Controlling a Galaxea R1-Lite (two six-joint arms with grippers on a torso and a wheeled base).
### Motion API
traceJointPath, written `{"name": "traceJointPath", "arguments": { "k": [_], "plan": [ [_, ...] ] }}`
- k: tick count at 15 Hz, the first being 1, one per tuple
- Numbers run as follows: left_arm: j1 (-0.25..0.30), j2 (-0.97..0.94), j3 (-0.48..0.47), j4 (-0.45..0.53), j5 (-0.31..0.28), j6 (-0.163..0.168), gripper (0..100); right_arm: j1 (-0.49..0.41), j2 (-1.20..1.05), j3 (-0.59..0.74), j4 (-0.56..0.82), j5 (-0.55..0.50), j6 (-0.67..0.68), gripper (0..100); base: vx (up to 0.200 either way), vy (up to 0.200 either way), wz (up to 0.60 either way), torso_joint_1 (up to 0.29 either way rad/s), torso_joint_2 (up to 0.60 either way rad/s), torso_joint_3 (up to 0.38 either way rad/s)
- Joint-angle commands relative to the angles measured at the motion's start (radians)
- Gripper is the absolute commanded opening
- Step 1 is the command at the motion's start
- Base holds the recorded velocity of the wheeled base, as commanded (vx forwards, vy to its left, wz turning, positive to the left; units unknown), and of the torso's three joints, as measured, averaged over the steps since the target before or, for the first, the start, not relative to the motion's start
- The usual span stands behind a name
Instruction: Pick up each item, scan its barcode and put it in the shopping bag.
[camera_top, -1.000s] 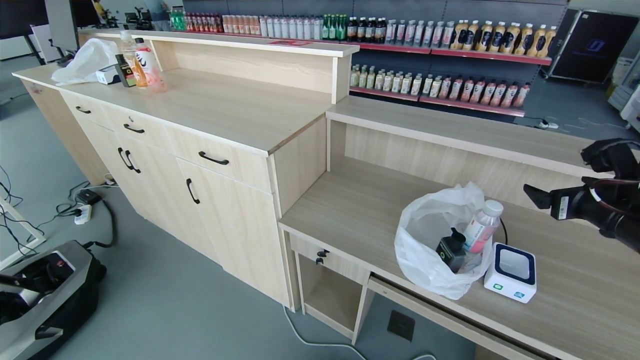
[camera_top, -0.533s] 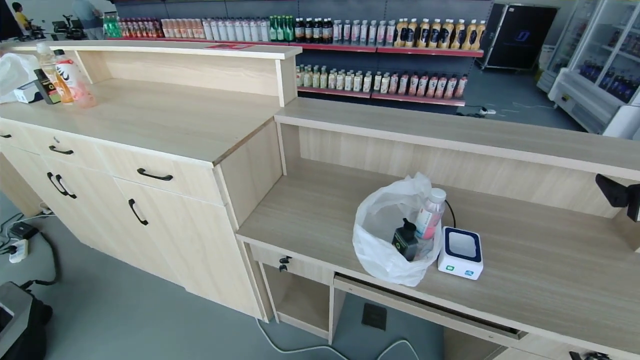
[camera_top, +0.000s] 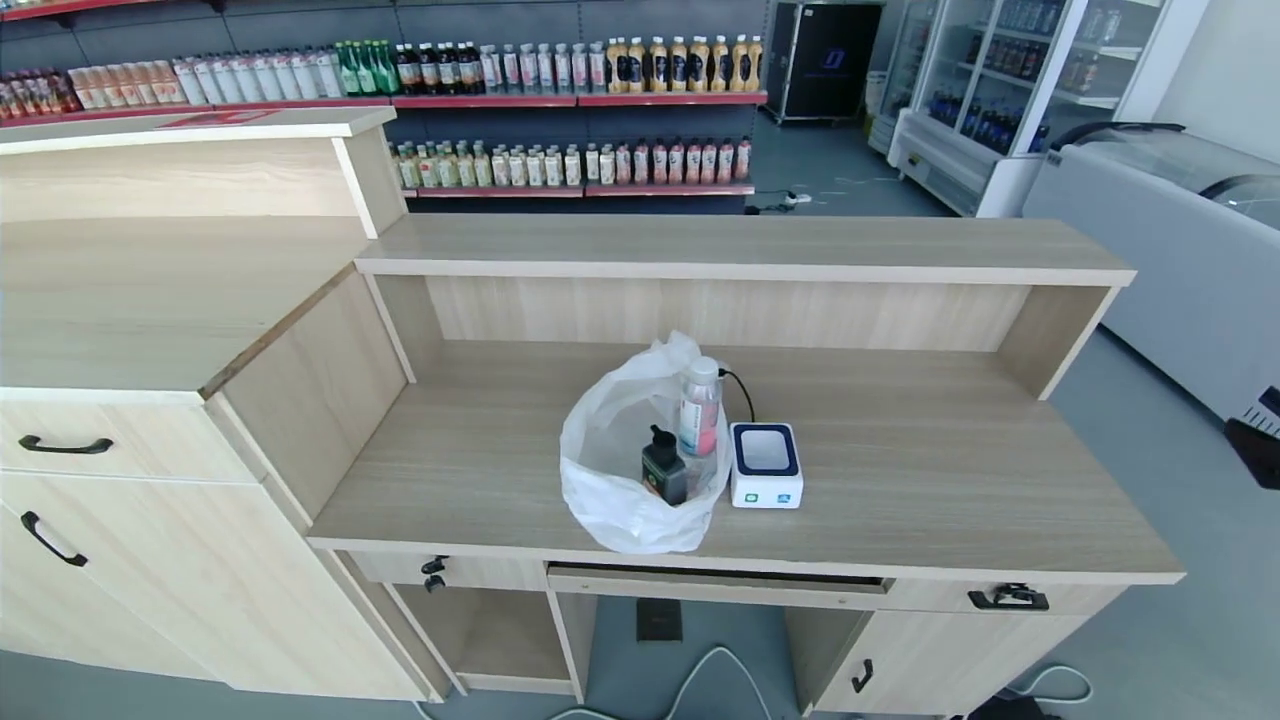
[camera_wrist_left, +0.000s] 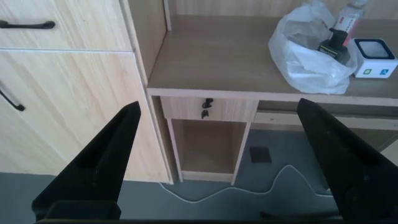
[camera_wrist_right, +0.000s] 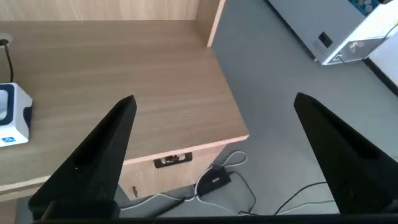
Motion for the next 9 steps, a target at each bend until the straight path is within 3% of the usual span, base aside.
{"name": "traceJointPath", "arguments": {
  "k": [1,2,6,9],
  "plan": [
    [0.000,0.000,0.000,0.000,0.002,0.000,100,0.017,-0.150,0.136,0.006,0.081,0.052,100,0.000,0.000,0.00,0.000,0.00,0.000],
    [0.000,0.000,0.000,0.000,0.000,0.000,100,0.019,-0.221,0.207,0.006,0.122,0.053,100,0.000,0.000,0.00,0.000,0.00,0.000],
    [0.000,0.000,0.000,0.000,0.000,0.000,100,0.129,-0.503,0.377,0.026,0.124,0.062,100,0.000,0.000,0.00,0.000,0.00,0.000],
    [0.000,0.000,0.000,0.000,0.000,0.000,100,0.172,-0.795,0.377,0.352,0.125,0.061,100,0.000,0.000,0.00,0.000,0.00,0.000]
  ]
}}
